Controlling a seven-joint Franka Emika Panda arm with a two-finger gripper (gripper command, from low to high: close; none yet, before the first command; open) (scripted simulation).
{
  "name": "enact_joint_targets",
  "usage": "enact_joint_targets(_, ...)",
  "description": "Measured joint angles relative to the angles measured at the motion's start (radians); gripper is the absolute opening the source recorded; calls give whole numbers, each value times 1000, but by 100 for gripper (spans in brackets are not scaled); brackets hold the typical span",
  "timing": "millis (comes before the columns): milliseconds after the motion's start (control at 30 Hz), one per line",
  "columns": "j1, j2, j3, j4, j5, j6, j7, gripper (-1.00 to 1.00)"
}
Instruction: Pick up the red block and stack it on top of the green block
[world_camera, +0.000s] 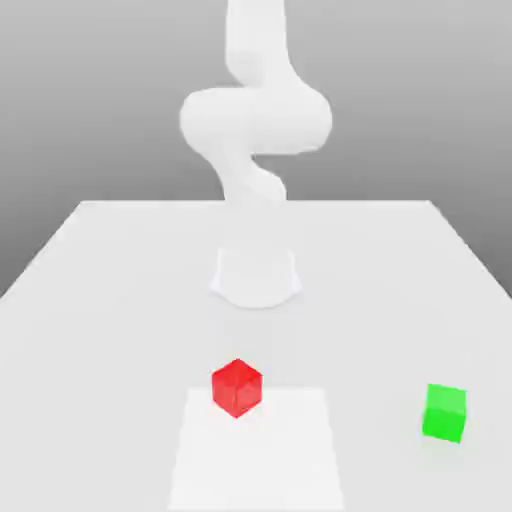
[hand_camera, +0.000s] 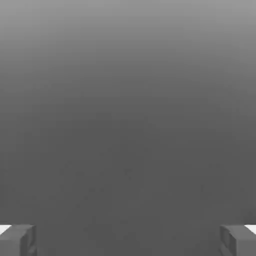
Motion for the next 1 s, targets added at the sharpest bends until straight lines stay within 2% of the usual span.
enact_joint_targets(533, -158, 514, 115, -520, 46, 408, 516, 0)
enact_joint_targets(600, -175, 653, 118, -554, 15, 514, 594, 0)
enact_joint_targets(767, -130, 870, 45, -546, -73, 693, 680, 0)
enact_joint_targets(800, -113, 902, 26, -541, -81, 721, 686, -100)
enact_joint_targets(1000, -106, 918, 18, -539, -89, 736, 692, -100)
